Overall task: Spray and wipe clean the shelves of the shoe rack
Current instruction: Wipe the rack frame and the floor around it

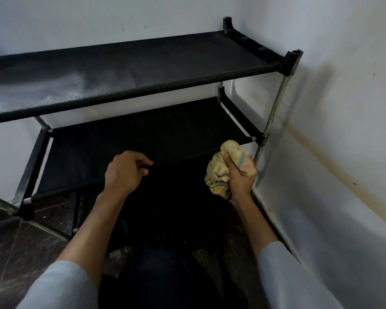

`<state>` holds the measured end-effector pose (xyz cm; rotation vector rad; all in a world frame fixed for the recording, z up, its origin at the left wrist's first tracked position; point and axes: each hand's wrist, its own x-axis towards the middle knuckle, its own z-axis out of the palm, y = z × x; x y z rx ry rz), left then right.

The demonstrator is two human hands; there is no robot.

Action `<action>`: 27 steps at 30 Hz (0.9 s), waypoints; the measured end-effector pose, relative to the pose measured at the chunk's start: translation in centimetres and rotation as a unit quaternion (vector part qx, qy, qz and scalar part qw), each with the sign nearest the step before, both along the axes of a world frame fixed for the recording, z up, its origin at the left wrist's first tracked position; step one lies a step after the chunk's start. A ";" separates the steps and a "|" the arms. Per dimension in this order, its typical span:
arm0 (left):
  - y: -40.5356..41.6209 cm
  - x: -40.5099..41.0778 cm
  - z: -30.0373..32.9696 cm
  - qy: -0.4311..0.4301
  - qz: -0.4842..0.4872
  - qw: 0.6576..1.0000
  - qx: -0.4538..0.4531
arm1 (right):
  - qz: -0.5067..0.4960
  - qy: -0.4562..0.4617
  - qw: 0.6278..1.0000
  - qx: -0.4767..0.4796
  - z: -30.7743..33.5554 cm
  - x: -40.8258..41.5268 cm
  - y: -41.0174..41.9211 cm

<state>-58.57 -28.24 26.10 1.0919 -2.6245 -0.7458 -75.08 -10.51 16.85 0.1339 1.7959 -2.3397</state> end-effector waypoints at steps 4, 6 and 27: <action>0.1 0.0 0.1 -0.002 -0.002 1.000 -0.010 | -0.013 0.016 1.000 -0.023 -0.3 4.2 -3.6; 0.4 0.1 0.2 -0.005 0.005 1.000 -0.017 | 0.066 0.046 0.997 -0.020 -1.0 7.5 -5.0; 1.7 -2.4 0.2 -0.015 -0.067 0.996 -0.059 | 0.142 0.179 0.969 0.096 2.7 4.7 -1.0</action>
